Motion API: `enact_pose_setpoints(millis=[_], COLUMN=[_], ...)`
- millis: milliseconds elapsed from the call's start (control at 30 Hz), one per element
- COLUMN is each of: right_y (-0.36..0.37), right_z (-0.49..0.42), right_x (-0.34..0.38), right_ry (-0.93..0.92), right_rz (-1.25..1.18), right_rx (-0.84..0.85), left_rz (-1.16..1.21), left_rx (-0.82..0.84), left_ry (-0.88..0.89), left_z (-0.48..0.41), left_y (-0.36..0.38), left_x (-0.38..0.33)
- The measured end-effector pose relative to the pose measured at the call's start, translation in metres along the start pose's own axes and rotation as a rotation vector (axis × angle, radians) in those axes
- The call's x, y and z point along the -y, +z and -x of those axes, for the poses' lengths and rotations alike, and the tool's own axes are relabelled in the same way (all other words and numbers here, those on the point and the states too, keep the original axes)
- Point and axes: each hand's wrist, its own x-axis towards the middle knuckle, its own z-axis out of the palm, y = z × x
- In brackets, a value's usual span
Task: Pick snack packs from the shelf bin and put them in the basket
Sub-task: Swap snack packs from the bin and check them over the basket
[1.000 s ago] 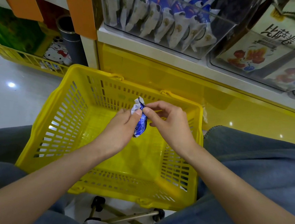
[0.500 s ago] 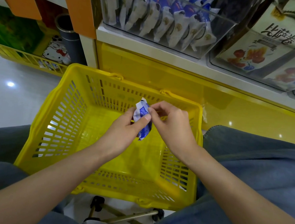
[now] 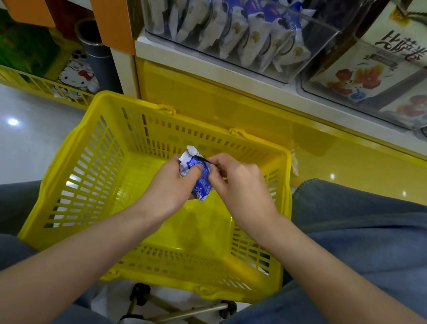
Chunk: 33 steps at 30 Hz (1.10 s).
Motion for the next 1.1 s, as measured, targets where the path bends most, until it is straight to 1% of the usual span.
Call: enact_pose_setpoints(millis=[167,300,467,533,600,667,767,867,967,1033,1100], right_y=[0.001,0.004,0.001,-0.001,-0.007,-0.015,-0.023,-0.023,-0.024,-0.024,-0.024], right_z=[0.0,0.0,-0.006,-0.008,-0.011,-0.014,-0.016,-0.015,-0.013,-0.012,-0.011], right_x=[0.0,0.0,-0.002,-0.002,-0.002,-0.002,-0.002,0.0,0.002,0.003,0.005], right_ry=[0.032,0.048,0.124,0.156,0.225,0.308,0.395,0.414,0.377,0.351,0.329], right_rz=[-0.278,-0.35,-0.453,-0.504,-0.637,-0.835,-1.051,-1.211,-1.255,-1.203,-1.115], right_rx=[0.062,0.049,0.069,0.057,0.089,0.174,0.259,0.3,0.298,0.287,0.235], left_rz=[0.115,0.22,0.252,0.244,0.147,0.062,0.064,0.106,0.178,0.179,0.171], left_rx=[-0.027,0.005,0.069,0.118,0.163,0.166,0.126,0.048,0.01,-0.034,-0.056], left_ry=[-0.08,-0.121,-0.121,-0.113,-0.096,-0.06,-0.023,0.006,0.038,0.072,0.102], left_z=[-0.003,-0.003,-0.002,-0.001,0.0,0.0,-0.001,-0.001,-0.001,-0.001,-0.001], left_y=[-0.002,-0.007,-0.01,-0.012,-0.014,-0.016,-0.018,-0.019,-0.017,-0.016,-0.014], left_x=[-0.006,-0.01,-0.013,-0.017,-0.021,-0.024,-0.029,-0.03,-0.031,-0.032,-0.032])
